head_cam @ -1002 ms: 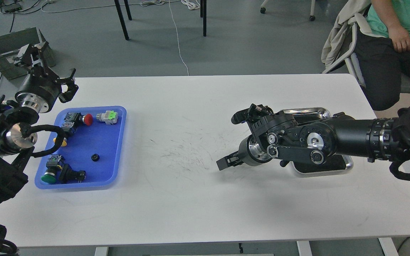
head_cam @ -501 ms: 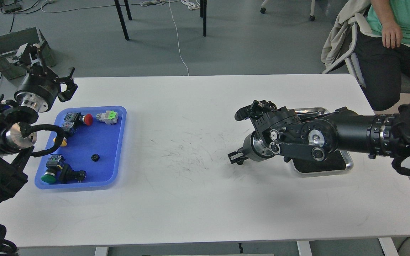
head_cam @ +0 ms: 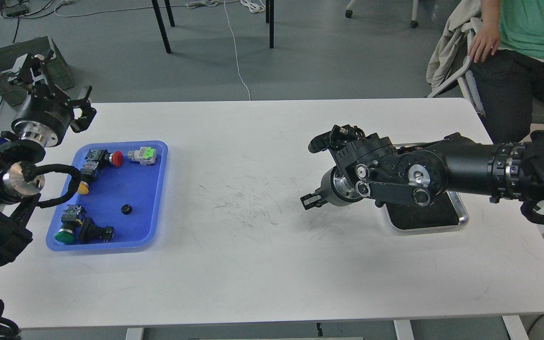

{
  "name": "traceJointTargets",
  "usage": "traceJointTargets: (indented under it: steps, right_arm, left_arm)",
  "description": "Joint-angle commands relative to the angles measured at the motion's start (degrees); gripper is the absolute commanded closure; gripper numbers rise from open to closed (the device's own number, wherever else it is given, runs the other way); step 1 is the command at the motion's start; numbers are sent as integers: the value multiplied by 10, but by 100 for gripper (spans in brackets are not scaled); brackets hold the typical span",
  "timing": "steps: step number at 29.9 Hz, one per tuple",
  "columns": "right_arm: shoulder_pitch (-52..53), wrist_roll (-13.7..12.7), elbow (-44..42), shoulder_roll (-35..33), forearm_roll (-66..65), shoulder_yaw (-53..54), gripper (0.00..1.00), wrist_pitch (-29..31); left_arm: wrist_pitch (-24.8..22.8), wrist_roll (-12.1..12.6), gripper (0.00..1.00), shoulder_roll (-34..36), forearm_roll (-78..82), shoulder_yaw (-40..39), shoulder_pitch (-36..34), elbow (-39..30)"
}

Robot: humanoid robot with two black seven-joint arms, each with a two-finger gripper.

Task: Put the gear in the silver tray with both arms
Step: 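Lift the gear with the right gripper and pull it back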

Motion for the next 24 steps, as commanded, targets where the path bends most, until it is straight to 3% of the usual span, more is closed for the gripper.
traceJointTargets:
  steps: [1,7,14,19,24]
  right_arm:
    - [71,5,21,-44,4,32,98,-1]
    - [130,27,44,-136,9,170,98,-15]
    - [63,40,44,-140,9,362,99,-33]
    - [54,40,63,-152,9,374,98,-30]
    - [49,40,113,-241,9,372,99,-26]
  left_arm:
    - [0,1,3,4,0,0,0,0]
    - [7,1,3,8,1,1,-1,0]
    - [7,2,3,13,0,0,-3,0]
    - [8,3,3,17,1,2,-2,0]
    - [11,3,3,22,1,6,-3,0]
